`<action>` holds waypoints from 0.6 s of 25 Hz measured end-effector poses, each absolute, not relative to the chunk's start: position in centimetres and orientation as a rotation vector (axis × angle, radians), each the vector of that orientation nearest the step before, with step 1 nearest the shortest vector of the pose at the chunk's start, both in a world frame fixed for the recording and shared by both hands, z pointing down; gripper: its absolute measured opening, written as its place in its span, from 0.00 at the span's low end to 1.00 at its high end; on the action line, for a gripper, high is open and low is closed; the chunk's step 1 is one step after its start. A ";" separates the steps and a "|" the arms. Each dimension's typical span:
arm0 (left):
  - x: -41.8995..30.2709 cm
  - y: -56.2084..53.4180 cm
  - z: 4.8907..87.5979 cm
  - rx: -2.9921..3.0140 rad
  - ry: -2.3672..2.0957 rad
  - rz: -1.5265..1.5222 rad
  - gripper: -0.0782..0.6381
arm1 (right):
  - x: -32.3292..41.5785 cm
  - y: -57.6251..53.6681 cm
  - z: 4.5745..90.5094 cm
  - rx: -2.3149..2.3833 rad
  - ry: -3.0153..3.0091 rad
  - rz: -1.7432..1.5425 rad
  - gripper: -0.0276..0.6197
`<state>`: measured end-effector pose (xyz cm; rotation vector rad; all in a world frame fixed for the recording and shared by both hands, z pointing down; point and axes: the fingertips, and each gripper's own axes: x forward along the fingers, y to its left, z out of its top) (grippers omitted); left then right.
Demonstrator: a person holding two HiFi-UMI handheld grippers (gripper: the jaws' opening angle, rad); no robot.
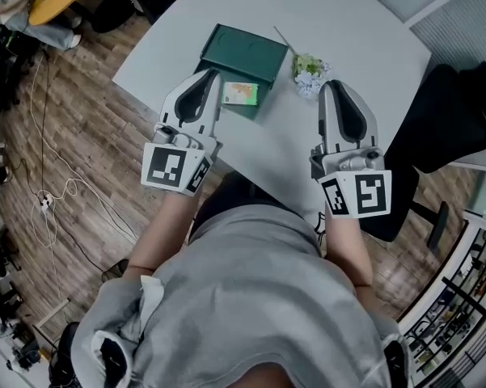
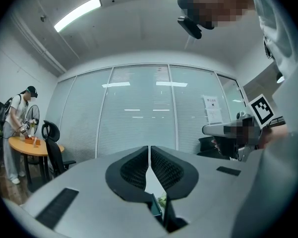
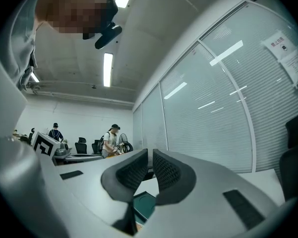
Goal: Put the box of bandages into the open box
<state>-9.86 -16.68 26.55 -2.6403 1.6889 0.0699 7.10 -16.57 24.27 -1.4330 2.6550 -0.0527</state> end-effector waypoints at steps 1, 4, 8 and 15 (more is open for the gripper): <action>-9.8 -16.6 26.6 -2.640 1.685 0.065 0.15 | 7.1 -16.5 24.2 -1.431 2.653 -0.056 0.14; -9.5 -16.5 26.5 -2.640 1.677 0.051 0.15 | 7.2 -16.2 24.0 -1.426 2.649 -0.057 0.14; -9.2 -16.4 26.2 -2.636 1.668 0.043 0.15 | 7.6 -15.8 23.4 -1.426 2.637 -0.050 0.14; -9.1 -15.5 25.7 -2.641 1.651 0.035 0.15 | 7.7 -14.8 23.1 -1.434 2.627 -0.058 0.14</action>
